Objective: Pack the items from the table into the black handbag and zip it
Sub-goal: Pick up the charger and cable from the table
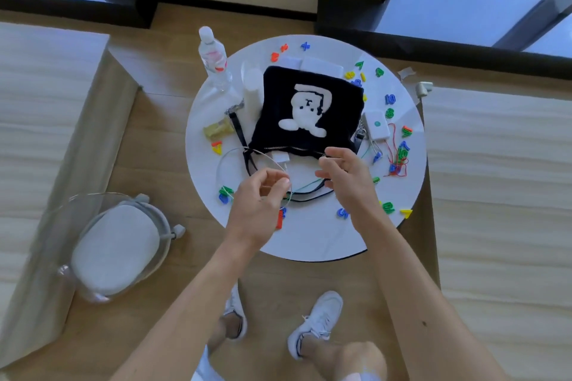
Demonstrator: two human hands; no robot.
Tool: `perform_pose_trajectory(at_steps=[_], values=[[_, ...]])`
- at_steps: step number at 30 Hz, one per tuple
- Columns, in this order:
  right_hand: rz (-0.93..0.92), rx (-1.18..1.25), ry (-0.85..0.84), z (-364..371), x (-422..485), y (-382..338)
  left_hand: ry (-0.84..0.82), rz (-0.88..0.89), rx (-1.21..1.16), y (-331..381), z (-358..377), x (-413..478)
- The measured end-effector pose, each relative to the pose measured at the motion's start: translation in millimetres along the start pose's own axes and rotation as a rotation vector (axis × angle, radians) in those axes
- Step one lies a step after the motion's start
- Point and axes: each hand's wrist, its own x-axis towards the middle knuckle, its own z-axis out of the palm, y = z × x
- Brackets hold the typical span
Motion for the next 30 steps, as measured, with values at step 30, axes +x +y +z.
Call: perform_pose_trajectory(at_steps=[30], values=[[-0.73, -0.849, 0.114, -16, 253, 179, 0.071, 0.795, 1.05, -196, 180, 290]])
